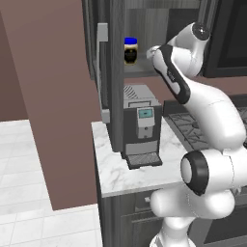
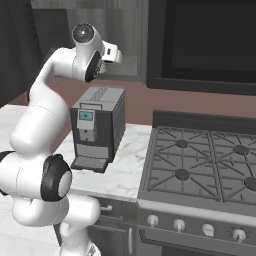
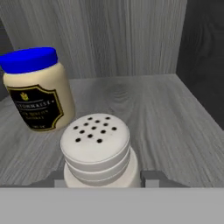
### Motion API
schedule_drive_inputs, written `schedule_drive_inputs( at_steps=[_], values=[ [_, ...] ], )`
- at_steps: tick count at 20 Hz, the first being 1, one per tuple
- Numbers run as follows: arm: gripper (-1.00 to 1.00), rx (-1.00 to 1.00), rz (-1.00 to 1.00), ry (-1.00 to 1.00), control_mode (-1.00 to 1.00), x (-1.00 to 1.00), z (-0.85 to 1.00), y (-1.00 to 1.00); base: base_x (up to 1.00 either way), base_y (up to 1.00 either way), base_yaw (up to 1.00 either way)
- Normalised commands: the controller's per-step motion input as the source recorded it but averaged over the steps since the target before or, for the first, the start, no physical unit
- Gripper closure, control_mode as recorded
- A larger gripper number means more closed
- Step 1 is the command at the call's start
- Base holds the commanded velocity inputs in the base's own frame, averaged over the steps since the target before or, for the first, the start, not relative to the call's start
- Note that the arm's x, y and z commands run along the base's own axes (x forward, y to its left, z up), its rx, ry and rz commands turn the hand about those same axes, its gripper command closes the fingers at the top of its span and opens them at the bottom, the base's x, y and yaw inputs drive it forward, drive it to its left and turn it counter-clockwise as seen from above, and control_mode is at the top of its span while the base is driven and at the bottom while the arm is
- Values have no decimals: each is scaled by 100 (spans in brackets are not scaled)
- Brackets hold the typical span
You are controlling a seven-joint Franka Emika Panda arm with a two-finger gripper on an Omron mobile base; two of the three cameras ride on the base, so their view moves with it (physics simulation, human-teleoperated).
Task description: Move the shaker and mayonnaise from the cabinet to the dining counter.
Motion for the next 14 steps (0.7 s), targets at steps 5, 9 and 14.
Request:
schedule_drive_inputs(
  at_steps=[5, 9, 14],
  values=[
    [100, 0, -1, 0, -100, -75, 8, 17, 0, 0, 0],
    [100, 0, 0, -1, -100, -75, 5, 13, 0, 0, 0],
    [100, 0, 0, -2, -100, -77, 2, 5, 0, 0, 0]
  ],
)
